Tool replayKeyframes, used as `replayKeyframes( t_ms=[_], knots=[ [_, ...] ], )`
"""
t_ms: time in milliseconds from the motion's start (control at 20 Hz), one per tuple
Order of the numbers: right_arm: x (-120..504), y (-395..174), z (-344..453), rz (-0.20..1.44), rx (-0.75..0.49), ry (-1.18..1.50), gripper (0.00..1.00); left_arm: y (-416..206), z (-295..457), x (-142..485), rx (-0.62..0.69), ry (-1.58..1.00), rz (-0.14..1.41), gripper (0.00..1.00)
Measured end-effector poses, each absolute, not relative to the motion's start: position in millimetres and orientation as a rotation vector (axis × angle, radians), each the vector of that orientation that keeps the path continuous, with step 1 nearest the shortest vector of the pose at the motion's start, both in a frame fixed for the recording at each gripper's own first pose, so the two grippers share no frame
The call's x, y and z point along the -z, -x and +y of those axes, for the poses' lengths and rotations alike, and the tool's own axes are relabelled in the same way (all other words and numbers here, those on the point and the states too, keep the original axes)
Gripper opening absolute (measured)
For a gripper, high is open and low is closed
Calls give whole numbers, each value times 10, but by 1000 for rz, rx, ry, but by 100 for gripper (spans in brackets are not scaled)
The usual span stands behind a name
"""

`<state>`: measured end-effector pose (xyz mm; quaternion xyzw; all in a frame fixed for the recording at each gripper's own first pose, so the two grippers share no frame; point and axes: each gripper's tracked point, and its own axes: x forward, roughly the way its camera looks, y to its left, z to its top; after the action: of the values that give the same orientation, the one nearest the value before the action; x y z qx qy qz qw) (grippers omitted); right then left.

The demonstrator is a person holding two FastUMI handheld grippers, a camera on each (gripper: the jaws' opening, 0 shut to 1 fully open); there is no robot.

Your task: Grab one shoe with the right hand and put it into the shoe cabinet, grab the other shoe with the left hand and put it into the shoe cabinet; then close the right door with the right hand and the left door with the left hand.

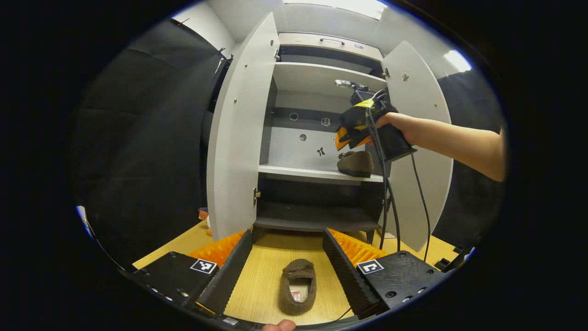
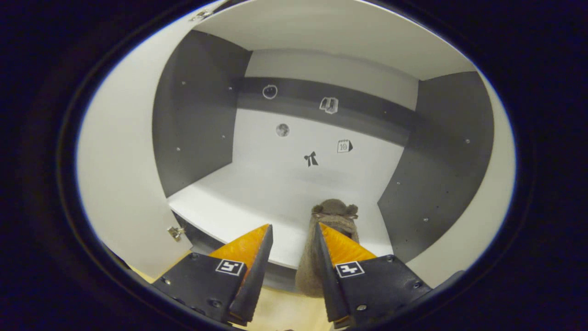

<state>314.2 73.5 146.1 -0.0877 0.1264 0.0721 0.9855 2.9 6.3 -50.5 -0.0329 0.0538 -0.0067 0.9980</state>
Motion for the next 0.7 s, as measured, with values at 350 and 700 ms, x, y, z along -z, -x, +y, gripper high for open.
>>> replayKeyframes(
  t_ms=[350, 700],
  knots=[
    [-1403, -1987, 551, -13, -147, 145, 66, -16, 75, 544, 25, 49, 123, 95],
    [-597, -1121, 323, -85, -82, 135, 72, 35, 64, 558, 71, -8, 144, 95]
  ],
)
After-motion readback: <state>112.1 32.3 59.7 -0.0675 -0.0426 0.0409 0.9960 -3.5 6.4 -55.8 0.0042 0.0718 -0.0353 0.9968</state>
